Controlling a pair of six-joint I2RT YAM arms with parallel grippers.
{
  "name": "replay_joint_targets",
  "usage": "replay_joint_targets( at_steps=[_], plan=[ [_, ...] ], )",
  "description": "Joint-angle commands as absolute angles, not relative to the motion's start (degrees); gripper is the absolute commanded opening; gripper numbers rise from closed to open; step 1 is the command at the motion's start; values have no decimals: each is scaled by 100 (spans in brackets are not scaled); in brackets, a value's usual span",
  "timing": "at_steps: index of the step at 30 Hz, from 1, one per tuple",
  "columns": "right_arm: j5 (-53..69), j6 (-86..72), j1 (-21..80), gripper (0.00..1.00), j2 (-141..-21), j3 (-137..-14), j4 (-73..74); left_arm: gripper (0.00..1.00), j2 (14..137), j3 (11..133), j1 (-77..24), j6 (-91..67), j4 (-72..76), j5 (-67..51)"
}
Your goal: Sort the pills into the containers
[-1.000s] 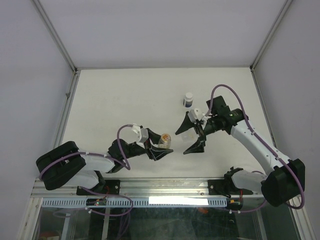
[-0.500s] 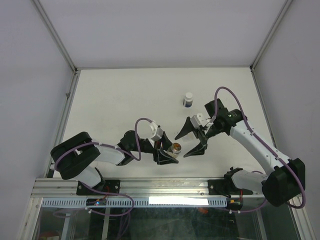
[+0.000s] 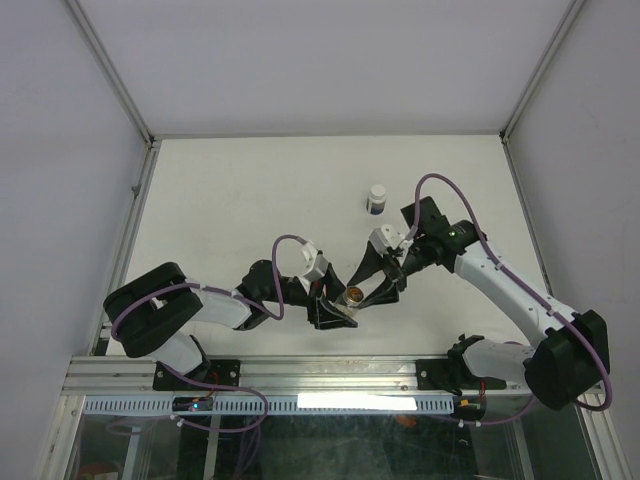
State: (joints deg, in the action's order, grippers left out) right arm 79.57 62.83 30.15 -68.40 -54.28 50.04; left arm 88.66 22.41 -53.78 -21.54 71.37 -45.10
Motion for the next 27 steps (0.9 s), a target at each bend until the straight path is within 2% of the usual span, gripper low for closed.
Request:
replay_joint_targets(
  at_steps=[1,4,10,12,15,17,20,22,23,27],
  plan=[
    [7933,5899,3091,51,-6856,-5412,4625,0,8809,2374,-5344,-2183,7437,-4500],
    [7890,5764,3120,46,-6858,-5398,4521,0,8774,2344,-5344,-2190,7459,-4402],
    [7493,4365,3129,26,-6803,-5348,3590,0,8628,2142,-5348,-2258,7734,-3664],
    [6964,3355,3131,20,-6778,-5242,2853,0,8533,2051,-5424,-2194,7734,-2799],
    [5867,2032,3128,12,-6841,-5099,1864,0,8354,2276,-5893,-1696,6825,-618],
    [4896,1438,3116,9,-6992,-5129,1538,0,8399,2664,-6141,-1494,5782,821],
    [4378,1052,3107,7,-7225,-5192,1450,0,8593,2860,-6229,-1334,5630,2031],
    [4581,990,3075,9,-7255,-5198,1413,0,8636,2926,-6231,-1188,5595,2161],
    [4800,997,3050,14,-7228,-5210,1411,0,8633,2937,-6231,-1122,5597,2072],
    [5886,1216,2785,58,-6942,-5300,1577,0,8536,2579,-6231,-922,6009,1291]
  ],
)
